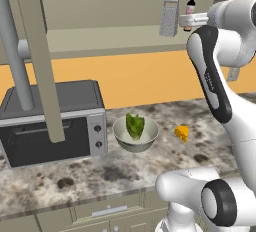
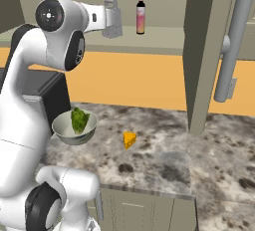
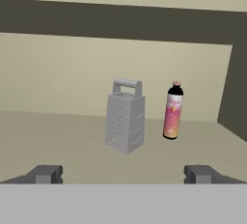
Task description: Pick the cheese from the fridge and the cheese grater from the cabinet and place them next to the salad bowl.
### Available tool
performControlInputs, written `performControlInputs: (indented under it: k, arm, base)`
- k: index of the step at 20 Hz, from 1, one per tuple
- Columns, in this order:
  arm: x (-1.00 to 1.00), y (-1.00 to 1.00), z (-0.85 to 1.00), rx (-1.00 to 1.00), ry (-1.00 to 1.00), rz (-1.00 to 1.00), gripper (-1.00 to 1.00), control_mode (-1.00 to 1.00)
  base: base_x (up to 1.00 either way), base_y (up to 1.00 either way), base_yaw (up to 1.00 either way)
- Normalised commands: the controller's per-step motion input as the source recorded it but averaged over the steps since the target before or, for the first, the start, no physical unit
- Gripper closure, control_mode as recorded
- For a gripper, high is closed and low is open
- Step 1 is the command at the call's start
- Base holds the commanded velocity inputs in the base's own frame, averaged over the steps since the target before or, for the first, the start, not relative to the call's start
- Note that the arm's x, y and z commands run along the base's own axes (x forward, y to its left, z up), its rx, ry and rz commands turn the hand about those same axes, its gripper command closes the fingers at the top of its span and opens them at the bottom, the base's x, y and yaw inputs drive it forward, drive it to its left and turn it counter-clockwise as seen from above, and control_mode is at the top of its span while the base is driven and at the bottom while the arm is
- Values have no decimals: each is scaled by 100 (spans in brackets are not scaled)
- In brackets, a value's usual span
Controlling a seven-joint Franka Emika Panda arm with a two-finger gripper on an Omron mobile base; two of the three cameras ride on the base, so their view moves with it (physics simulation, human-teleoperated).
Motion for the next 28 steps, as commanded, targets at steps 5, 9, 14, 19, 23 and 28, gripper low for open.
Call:
performControlInputs:
  k: [5, 9, 14, 19, 23, 28]
  arm:
    - [33, 0, 12, 0, 15, 0, -100, -100]
    - [32, 0, 1, 0, 14, 0, -100, -100]
    - [22, 0, 0, 1, 0, 0, -100, -100]
    - [5, 0, -10, 5, -24, 2, -100, -100]
    - [18, 0, -9, 6, -14, 3, -100, -100]
    - [35, 0, 0, 6, 6, 0, -100, -100]
  base:
    - [0, 0, 0]
    - [0, 0, 0]
    - [0, 0, 0]
    - [0, 0, 0]
    - [0, 0, 0]
    - [0, 0, 0]
